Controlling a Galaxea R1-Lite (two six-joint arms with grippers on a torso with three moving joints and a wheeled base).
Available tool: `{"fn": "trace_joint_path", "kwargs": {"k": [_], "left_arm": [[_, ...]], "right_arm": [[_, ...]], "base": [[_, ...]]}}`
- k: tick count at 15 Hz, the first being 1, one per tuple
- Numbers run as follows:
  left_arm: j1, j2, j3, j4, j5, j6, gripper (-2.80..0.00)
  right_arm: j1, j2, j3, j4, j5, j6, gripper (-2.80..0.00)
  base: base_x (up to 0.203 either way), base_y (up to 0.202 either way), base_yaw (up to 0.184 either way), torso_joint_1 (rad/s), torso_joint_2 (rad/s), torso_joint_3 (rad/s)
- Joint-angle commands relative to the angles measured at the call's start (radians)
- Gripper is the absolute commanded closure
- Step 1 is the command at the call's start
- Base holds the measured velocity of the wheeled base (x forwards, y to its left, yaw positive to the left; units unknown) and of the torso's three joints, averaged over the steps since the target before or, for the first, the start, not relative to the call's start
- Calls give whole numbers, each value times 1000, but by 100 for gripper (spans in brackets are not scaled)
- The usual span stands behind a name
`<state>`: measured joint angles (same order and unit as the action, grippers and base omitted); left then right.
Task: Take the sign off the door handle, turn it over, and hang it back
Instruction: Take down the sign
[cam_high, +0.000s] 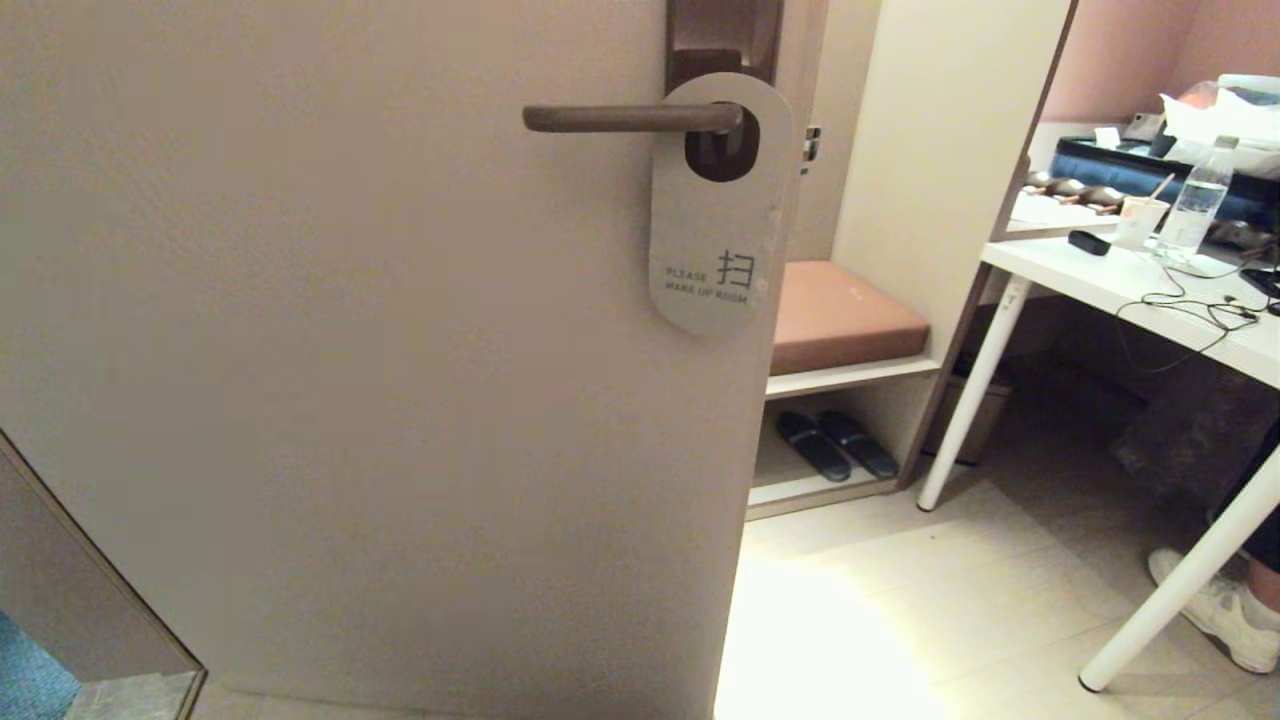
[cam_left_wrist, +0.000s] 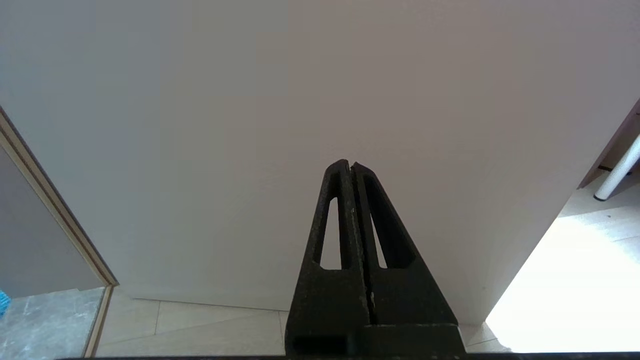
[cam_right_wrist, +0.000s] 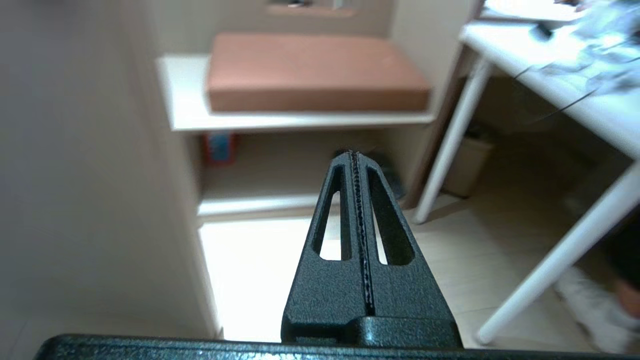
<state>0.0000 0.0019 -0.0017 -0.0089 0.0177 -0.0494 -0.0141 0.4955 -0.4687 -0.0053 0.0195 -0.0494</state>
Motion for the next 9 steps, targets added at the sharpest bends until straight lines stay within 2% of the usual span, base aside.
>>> {"fn": "trace_joint_path", "kwargs": {"k": [1,6,8,9], "left_arm": [[0,0,0,0,1,-1,0],[0,0,0,0,1,-1,0],[0,0,0,0,1,-1,0],[0,0,0,0,1,-1,0]], "right_arm": [[-15,222,-130,2,-16,1,0],[-41,535,-378,8,-169,-39,0],[-42,632,-502,35,-172,-40,0],[-42,681,-566,59,-146,-40,0]], "base": [[0,0,0,0,0,0],[0,0,0,0,0,0],[0,0,0,0,0,0],[0,0,0,0,0,0]]}}
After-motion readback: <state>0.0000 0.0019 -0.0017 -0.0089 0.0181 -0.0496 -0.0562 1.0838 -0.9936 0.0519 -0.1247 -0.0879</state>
